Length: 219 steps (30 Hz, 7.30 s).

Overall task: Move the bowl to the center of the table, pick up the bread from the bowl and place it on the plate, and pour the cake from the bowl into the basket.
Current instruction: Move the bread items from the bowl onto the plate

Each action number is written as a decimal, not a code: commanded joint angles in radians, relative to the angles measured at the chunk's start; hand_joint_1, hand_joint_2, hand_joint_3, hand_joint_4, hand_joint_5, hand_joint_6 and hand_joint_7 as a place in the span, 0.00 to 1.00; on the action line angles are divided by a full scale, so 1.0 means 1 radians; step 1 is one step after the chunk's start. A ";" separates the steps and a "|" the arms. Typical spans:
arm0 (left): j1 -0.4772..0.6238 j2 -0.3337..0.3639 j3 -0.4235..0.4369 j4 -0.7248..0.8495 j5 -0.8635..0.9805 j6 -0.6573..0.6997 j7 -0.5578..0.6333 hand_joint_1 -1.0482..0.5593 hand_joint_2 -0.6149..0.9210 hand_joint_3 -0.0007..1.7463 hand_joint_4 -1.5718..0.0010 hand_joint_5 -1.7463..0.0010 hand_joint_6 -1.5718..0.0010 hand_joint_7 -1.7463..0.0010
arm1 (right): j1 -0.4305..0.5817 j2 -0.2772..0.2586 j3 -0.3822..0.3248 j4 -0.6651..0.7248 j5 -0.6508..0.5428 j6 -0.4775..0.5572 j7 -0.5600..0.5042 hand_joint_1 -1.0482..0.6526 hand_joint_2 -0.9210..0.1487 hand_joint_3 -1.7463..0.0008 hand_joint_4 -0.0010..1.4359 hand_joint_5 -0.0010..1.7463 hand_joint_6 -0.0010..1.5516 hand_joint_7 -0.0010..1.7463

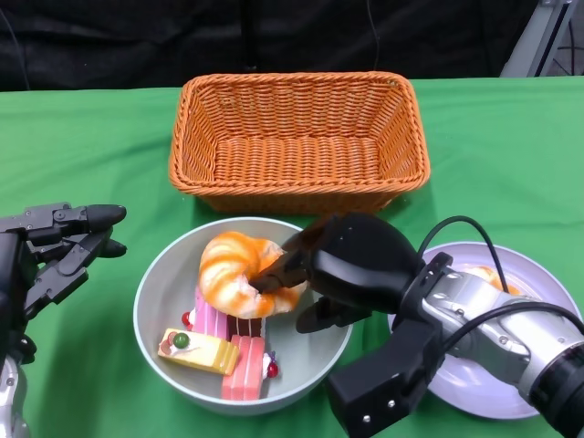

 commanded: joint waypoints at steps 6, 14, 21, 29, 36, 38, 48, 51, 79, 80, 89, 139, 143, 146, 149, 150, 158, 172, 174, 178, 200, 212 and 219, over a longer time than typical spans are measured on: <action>-0.002 0.004 0.006 -0.012 -0.014 -0.006 -0.012 0.56 1.00 0.16 0.38 0.54 0.18 0.99 | -0.013 0.018 0.035 0.028 -0.046 0.038 -0.046 0.19 0.04 1.00 0.55 0.00 0.52 0.00; 0.000 0.006 0.003 -0.010 -0.006 -0.018 -0.002 0.56 1.00 0.15 0.38 0.55 0.18 0.99 | -0.016 0.041 0.067 0.035 -0.078 0.067 -0.078 0.18 0.02 1.00 0.56 0.01 0.54 0.01; 0.001 0.004 0.004 -0.013 -0.008 -0.016 -0.002 0.55 1.00 0.14 0.38 0.55 0.18 0.99 | -0.011 0.055 0.101 0.023 -0.128 0.113 -0.127 0.23 0.03 1.00 0.68 0.06 0.59 0.02; 0.003 0.002 0.004 -0.019 -0.004 -0.024 0.008 0.55 1.00 0.14 0.37 0.55 0.18 0.99 | -0.037 0.066 0.142 0.095 -0.172 0.092 -0.307 0.37 0.08 1.00 0.49 0.64 0.68 0.01; 0.000 0.000 0.007 -0.017 -0.021 -0.018 -0.012 0.55 1.00 0.14 0.37 0.55 0.18 0.99 | -0.063 0.056 0.150 0.116 -0.172 0.069 -0.366 0.38 0.10 1.00 0.55 0.66 0.75 0.03; 0.000 0.000 0.007 -0.017 -0.021 -0.018 -0.012 0.55 1.00 0.14 0.37 0.55 0.18 0.99 | -0.065 0.057 0.151 0.119 -0.172 0.068 -0.368 0.38 0.10 1.00 0.55 0.65 0.76 0.03; -0.002 0.002 0.006 -0.013 -0.025 -0.016 -0.019 0.56 1.00 0.15 0.38 0.55 0.18 0.99 | -0.095 0.067 0.111 0.187 -0.108 -0.006 -0.417 0.40 0.13 1.00 0.54 0.70 0.79 0.02; -0.004 0.000 0.008 -0.012 -0.030 -0.017 -0.028 0.57 1.00 0.15 0.38 0.55 0.19 1.00 | -0.100 0.059 0.101 0.180 -0.091 -0.018 -0.399 0.41 0.11 0.99 0.53 0.69 0.78 0.02; -0.013 -0.004 0.011 -0.005 -0.029 -0.010 -0.036 0.57 1.00 0.17 0.37 0.56 0.19 1.00 | -0.102 0.034 0.004 0.169 -0.001 -0.170 -0.409 0.45 0.05 1.00 0.43 0.85 0.54 0.44; -0.013 -0.004 0.011 -0.005 -0.029 -0.010 -0.035 0.56 1.00 0.17 0.37 0.56 0.19 1.00 | -0.102 0.034 0.003 0.170 -0.001 -0.172 -0.409 0.45 0.06 1.00 0.43 0.86 0.53 0.45; -0.011 -0.003 0.008 -0.005 -0.018 -0.016 -0.026 0.58 1.00 0.17 0.36 0.56 0.19 1.00 | -0.115 0.024 0.006 0.196 -0.019 -0.211 -0.502 0.47 0.08 1.00 0.43 0.91 0.52 0.52; -0.008 0.003 0.014 -0.009 0.004 -0.033 0.006 0.46 1.00 0.13 0.40 0.44 0.19 1.00 | -0.064 0.158 0.095 0.132 -0.124 0.202 -0.234 0.11 0.00 0.99 0.25 0.01 0.22 0.00; -0.005 0.005 0.010 -0.009 0.014 -0.037 0.018 0.46 1.00 0.15 0.42 0.45 0.21 1.00 | -0.087 0.166 0.111 0.173 -0.119 0.211 -0.231 0.12 0.00 0.98 0.25 0.01 0.23 0.00; -0.005 0.007 0.012 -0.008 0.016 -0.034 0.021 0.46 1.00 0.14 0.42 0.47 0.22 1.00 | -0.098 0.179 0.115 0.206 -0.116 0.211 -0.257 0.14 0.00 0.98 0.29 0.02 0.24 0.01; -0.005 0.008 0.013 -0.005 0.020 -0.038 0.026 0.46 1.00 0.12 0.42 0.47 0.22 1.00 | -0.108 0.188 0.122 0.232 -0.119 0.212 -0.290 0.16 0.00 0.98 0.33 0.03 0.27 0.02; -0.006 0.008 0.012 -0.004 0.024 -0.042 0.029 0.45 1.00 0.11 0.42 0.45 0.22 1.00 | -0.111 0.189 0.123 0.237 -0.119 0.213 -0.298 0.16 0.00 0.98 0.34 0.04 0.29 0.02; -0.008 0.019 0.013 -0.010 0.050 -0.028 0.095 0.53 1.00 0.15 0.50 0.39 0.22 1.00 | -0.126 0.203 0.139 0.300 -0.117 0.209 -0.395 0.21 0.03 1.00 0.41 0.04 0.34 0.01; -0.029 0.021 0.053 -0.006 0.010 0.005 0.117 0.60 1.00 0.21 0.45 0.47 0.20 0.99 | -0.162 0.237 0.156 0.420 -0.101 0.181 -0.448 0.41 0.00 0.97 0.55 0.05 0.47 0.03; -0.028 0.021 0.052 -0.006 0.013 0.001 0.117 0.60 1.00 0.20 0.44 0.48 0.20 0.99 | -0.165 0.242 0.155 0.438 -0.098 0.168 -0.475 0.44 0.01 0.98 0.67 0.10 0.53 0.04; -0.026 0.020 0.051 -0.009 0.014 0.001 0.119 0.59 1.00 0.19 0.44 0.49 0.20 0.99 | -0.177 0.245 0.156 0.465 -0.096 0.153 -0.514 0.45 0.02 1.00 0.62 0.44 0.68 0.02; -0.016 0.018 0.050 -0.011 0.011 -0.004 0.106 0.60 1.00 0.20 0.45 0.49 0.21 0.99 | -0.220 0.170 0.071 0.455 -0.018 -0.097 -0.721 0.43 0.10 1.00 0.54 0.74 0.77 0.05; -0.019 0.022 0.049 -0.005 0.012 -0.002 0.103 0.59 1.00 0.20 0.46 0.48 0.21 0.99 | -0.131 0.135 -0.098 0.317 0.189 -0.282 -0.563 0.49 0.05 1.00 0.63 0.56 0.78 0.02; -0.020 0.020 0.055 -0.010 -0.007 0.009 0.083 0.60 1.00 0.20 0.46 0.47 0.22 0.99 | -0.011 0.112 -0.201 0.154 0.355 -0.324 -0.351 0.53 0.05 1.00 0.61 0.61 0.78 0.02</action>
